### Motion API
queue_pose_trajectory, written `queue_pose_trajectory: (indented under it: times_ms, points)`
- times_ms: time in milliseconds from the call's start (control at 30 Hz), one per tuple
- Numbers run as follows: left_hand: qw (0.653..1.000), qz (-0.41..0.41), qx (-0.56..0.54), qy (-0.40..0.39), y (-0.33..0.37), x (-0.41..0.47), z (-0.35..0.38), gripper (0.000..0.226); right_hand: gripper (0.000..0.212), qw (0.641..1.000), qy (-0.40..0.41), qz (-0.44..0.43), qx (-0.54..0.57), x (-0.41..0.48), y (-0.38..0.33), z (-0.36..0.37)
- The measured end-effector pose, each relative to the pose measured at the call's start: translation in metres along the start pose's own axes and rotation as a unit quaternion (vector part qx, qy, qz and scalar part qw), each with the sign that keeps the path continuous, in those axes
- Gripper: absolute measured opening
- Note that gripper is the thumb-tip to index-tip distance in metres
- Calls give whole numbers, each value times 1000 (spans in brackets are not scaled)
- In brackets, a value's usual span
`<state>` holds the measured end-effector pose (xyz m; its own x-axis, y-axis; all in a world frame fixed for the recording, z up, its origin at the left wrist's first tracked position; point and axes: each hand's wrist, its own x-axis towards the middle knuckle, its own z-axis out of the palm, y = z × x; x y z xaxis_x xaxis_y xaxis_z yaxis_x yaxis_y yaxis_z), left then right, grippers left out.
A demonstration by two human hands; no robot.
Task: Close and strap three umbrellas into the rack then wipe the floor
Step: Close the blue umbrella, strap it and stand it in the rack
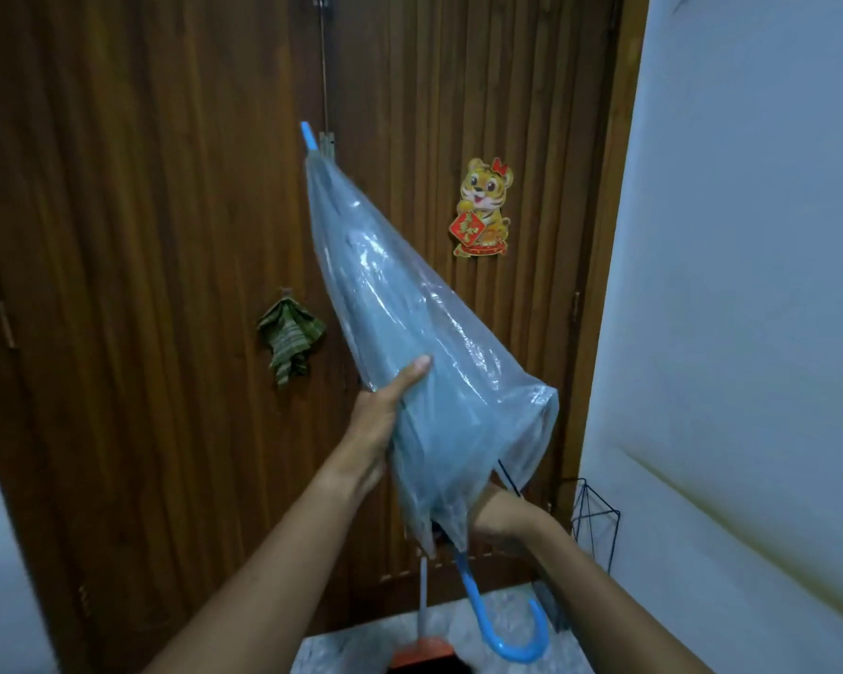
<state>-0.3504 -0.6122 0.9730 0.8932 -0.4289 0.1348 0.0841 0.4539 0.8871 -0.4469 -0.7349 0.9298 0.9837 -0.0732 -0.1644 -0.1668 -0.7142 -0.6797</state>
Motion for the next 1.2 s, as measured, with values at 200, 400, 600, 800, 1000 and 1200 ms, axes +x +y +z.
queue_pose_trajectory:
  times_ms: [200, 400, 600, 800, 1000, 1200]
  points:
    - [968, 100, 55, 224, -12, 14, -27, 35, 20, 996, -42, -31, 77, -7, -7, 2]
    - [952, 136, 109, 251, -5, 27, -55, 54, 47, 965, 234, -112, -23, -26, -24, -18]
    - [991, 95, 33, 91, -14, 9, -3, 23, 146, 939, 279, -69, -189, 10, -50, -33]
    - [999, 22, 17, 37, -12, 4, 14, 29, 131, 930, 340, -105, -93, 31, -30, -6]
    - [990, 33, 126, -57, 8, -12, 15, 34, 68, 921, 370, -104, 59, 38, -19, 3]
    - [954, 164, 232, 99, 30, -16, -11, 85, 40, 941, 263, -126, 170, 22, -29, -32]
